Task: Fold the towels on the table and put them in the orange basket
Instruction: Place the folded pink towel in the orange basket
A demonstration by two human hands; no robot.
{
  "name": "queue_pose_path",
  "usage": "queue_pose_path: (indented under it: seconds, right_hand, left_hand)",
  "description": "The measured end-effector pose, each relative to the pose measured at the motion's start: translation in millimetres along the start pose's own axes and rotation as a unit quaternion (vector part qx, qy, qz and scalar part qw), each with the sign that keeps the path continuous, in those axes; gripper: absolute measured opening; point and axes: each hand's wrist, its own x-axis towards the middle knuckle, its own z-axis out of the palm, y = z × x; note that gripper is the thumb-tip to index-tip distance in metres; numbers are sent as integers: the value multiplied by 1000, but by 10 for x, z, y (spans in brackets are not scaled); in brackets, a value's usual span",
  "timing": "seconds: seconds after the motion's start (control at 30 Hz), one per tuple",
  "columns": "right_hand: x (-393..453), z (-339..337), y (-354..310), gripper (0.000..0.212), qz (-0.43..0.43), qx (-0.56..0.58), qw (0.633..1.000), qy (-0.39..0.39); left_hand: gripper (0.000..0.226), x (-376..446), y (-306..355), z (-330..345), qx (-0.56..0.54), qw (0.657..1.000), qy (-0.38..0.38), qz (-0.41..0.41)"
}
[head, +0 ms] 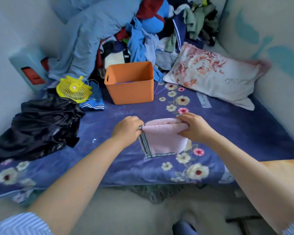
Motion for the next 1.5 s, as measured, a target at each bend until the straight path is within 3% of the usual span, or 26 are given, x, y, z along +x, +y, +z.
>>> queue_pose_path:
  seconds: [0.23,0.63,0.9,1.03,1.2,1.33,1.5]
  right_hand:
    - [948,145,-286,50,-50,-20,998,-19]
    - [3295,289,-28,40,-49,1,999,-12]
    - [4454,482,259,41,-28,57,997,37]
    - [4976,510,325,40,-17,68,994,80]
    - [5704,602,442,45,23,81,991,104]
    - [6242,830,698,52,77,82,991,74]
    - [6754,1204,1162,44,147,50,985,-70]
  left_hand:
    - [24,311,-720,-179,105,994,4,-7]
    - [27,2298,-1836,-323,106,993,0,-49]
    - [29,3408,-2443,-211,-39,994,32,-92]
    - [28,3998,-2653,-193,-140,978,95,-123]
    - [28,4747,-2992,-64,-236,952,101,-167]
    - [24,5305,-3270,254,-340,915,46,-212]
    - [20,5838,-3488,949,-356,893,-23,-274]
